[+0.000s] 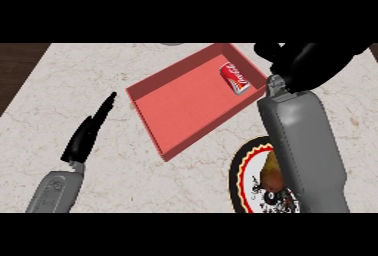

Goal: Pick the can from the plate and place it in the cardboard box

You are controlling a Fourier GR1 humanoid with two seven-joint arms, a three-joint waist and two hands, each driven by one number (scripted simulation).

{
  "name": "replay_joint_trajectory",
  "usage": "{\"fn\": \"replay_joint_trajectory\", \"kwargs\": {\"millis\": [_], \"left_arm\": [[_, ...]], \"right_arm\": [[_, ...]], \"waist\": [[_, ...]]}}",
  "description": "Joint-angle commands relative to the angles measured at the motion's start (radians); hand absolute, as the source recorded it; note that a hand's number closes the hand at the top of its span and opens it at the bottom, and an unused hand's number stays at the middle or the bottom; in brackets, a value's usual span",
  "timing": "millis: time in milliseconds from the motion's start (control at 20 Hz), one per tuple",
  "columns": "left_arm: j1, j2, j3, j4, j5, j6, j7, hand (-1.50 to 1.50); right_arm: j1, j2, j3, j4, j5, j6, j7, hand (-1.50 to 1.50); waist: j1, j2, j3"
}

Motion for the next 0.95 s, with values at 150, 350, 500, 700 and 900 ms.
{"fn": "replay_joint_trajectory", "kwargs": {"millis": [150,350,500,700,900], "left_arm": [[0.039,0.007,0.013,0.004,-0.002,0.015,-0.027,0.00],[0.050,0.001,0.019,-0.017,0.003,0.023,-0.004,0.00],[0.028,0.018,0.042,0.004,0.019,0.009,0.001,0.00],[0.063,0.031,0.052,-0.028,0.030,0.001,-0.011,0.00],[0.060,0.043,0.059,0.000,0.023,0.001,-0.026,0.00]], "right_arm": [[0.173,0.005,0.103,-0.165,0.121,-0.245,0.282,-1.50],[0.315,0.005,0.153,-0.280,0.183,-0.266,0.288,-1.50],[0.410,0.005,0.202,-0.361,0.199,-0.274,0.289,-1.50],[0.566,0.005,0.246,-0.421,0.227,-0.307,0.289,-1.50],[0.691,0.005,0.317,-0.508,0.241,-0.336,0.289,-1.50]], "waist": [[-0.034,-0.008,0.000],[-0.052,-0.015,0.001],[-0.068,-0.014,0.001],[-0.059,-0.015,0.002],[-0.081,-0.012,0.001]]}}
